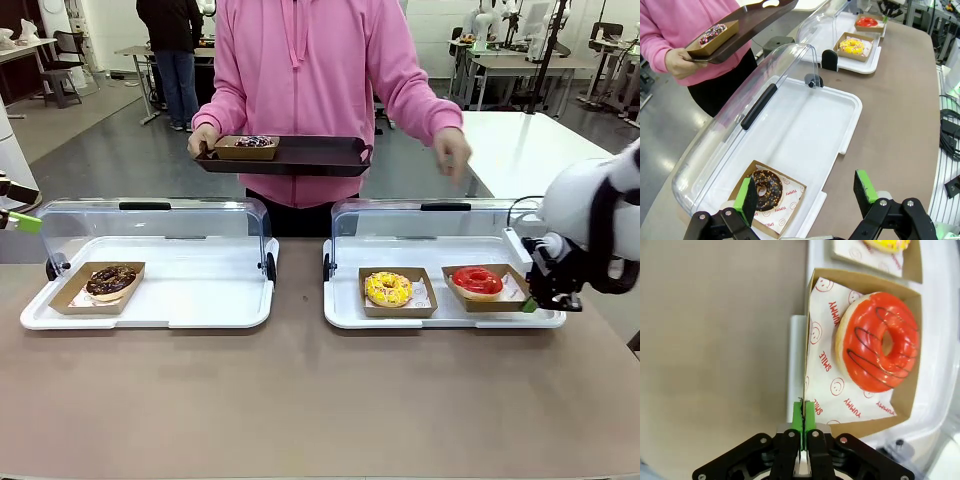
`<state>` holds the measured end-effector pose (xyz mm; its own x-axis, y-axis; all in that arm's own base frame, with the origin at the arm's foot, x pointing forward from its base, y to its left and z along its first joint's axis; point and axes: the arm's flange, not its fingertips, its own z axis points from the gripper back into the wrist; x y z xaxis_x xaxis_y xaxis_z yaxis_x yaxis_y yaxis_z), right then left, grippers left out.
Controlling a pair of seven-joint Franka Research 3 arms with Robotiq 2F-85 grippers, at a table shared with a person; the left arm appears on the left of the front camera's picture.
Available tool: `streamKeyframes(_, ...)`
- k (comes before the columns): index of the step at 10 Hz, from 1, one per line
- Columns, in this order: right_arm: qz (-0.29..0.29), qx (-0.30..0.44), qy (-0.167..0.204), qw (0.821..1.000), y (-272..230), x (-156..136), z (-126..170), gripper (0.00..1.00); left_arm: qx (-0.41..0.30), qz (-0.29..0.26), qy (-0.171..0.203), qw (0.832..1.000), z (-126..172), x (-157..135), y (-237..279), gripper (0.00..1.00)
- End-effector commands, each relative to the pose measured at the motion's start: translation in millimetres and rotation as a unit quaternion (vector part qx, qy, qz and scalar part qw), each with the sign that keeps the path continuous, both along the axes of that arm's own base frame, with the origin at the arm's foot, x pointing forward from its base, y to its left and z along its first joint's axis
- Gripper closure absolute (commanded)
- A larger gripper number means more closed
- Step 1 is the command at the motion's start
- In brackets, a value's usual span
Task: Provide the desired donut to the person.
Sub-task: Pick up and lift the Paper togo box containing the Donut pointed at by the person.
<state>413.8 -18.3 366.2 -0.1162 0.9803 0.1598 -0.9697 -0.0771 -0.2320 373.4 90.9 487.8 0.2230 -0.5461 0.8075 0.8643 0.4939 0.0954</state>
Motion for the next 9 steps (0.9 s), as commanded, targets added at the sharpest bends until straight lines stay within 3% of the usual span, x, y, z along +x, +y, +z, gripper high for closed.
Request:
streamKeyframes(1,-0.012,-0.006,-0.016,1.0,-6.0,-49.6,44.5,1.0,-0.003,0.003,0.0,1.0,0.0,0.0,0.3,0.0)
streamKeyframes(4,0.077,-0.001,-0.039,0.996,2.5,-113.2,109.2,1.0,-0.003,0.003,0.0,1.0,0.0,0.0,0.3,0.0)
streamKeyframes(5,0.066,-0.002,-0.06,0.996,5.4,-125.3,131.2,1.0,-0.003,0.003,0.0,1.0,0.0,0.0,0.3,0.0)
streamKeyframes(6,0.078,0.007,-0.057,0.995,7.5,-135.7,151.3,1.0,-0.003,0.003,0.0,1.0,0.0,0.0,0.3,0.0)
streamKeyframes(7,0.099,0.016,-0.055,0.993,9.4,-141.1,162.6,1.0,-0.003,0.003,0.0,1.0,0.0,0.0,0.3,0.0)
streamKeyframes(8,0.094,0.031,-0.075,0.992,13.6,-134.3,161.5,1.0,-0.003,0.003,0.0,1.0,0.0,0.0,0.3,0.0)
streamKeyframes(9,0.061,0.056,-0.097,0.992,15.0,-113.9,153.2,1.0,-0.003,0.003,0.0,1.0,0.0,0.0,0.3,0.0)
